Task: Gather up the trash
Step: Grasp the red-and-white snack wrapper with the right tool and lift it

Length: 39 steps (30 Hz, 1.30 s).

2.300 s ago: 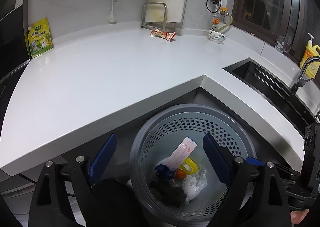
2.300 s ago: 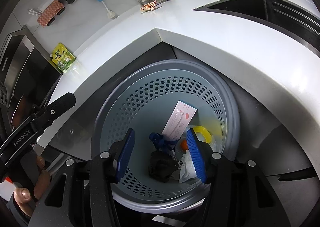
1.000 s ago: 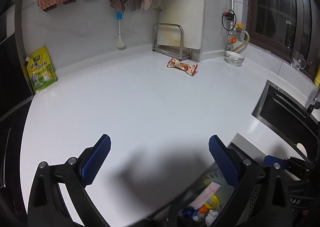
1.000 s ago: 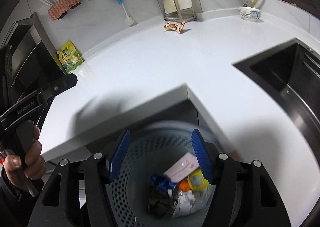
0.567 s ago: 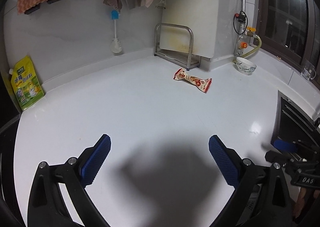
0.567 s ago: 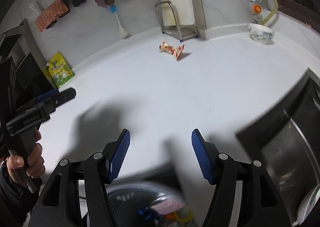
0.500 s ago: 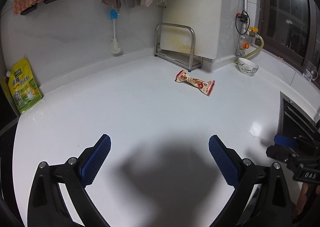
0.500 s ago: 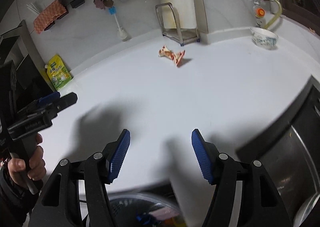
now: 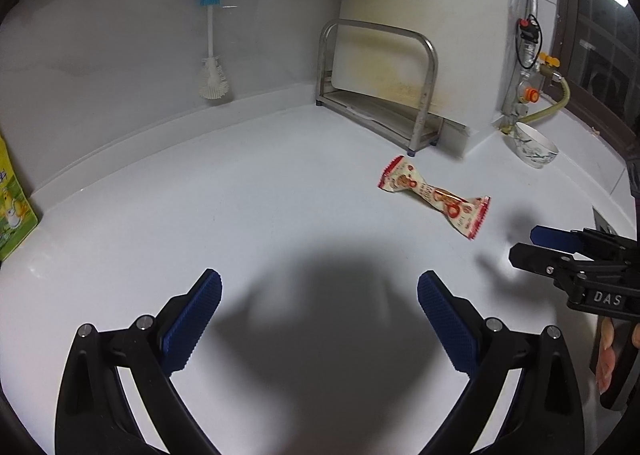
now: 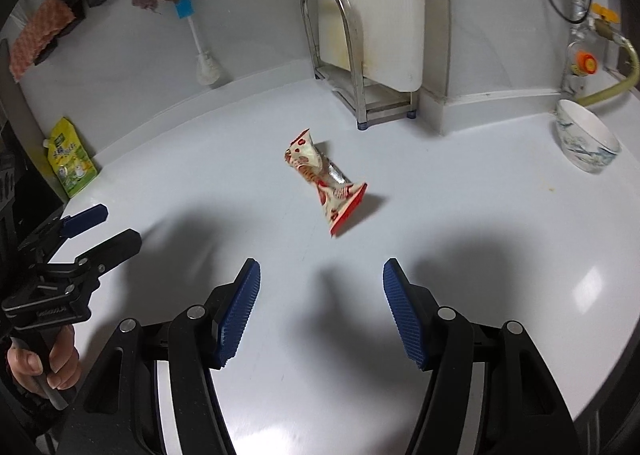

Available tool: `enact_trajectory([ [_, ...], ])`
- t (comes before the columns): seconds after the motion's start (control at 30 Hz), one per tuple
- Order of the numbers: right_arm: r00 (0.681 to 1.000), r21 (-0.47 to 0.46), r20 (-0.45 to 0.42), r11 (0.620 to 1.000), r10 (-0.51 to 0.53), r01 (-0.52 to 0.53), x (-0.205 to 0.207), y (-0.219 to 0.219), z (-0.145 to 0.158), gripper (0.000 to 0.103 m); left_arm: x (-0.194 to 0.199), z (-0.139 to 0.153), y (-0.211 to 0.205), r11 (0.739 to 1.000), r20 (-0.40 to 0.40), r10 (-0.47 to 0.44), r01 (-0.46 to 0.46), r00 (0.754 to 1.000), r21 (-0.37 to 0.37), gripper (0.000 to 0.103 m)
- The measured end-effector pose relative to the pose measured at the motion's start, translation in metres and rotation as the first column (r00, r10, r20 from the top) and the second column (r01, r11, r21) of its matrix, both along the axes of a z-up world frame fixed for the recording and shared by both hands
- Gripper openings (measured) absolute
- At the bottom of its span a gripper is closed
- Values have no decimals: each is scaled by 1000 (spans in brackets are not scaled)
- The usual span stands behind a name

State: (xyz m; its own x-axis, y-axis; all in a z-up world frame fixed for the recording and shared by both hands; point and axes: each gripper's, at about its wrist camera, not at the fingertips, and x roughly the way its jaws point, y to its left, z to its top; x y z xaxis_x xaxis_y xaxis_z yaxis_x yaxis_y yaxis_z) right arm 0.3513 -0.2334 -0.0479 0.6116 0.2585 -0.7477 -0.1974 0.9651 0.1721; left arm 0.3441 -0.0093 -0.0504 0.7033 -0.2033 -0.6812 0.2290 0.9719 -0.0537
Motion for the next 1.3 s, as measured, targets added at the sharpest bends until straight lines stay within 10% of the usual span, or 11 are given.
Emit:
enact_trajectory([
  [0.5,999,-3,-42,999,34,-34,61,17,-23,61,15,-10,-3,1000,-4,-15,15,1000,10,97],
  [0.8,997,6,-28,997,72,-71,57,25,-29,16,14,-9,-1,1000,1,-18,18,1000,2,97],
  [1.3,943,115,-54,941,327,-319,15,8,-34,14,8,-6,2,993,32,-117,116,993,14,97],
])
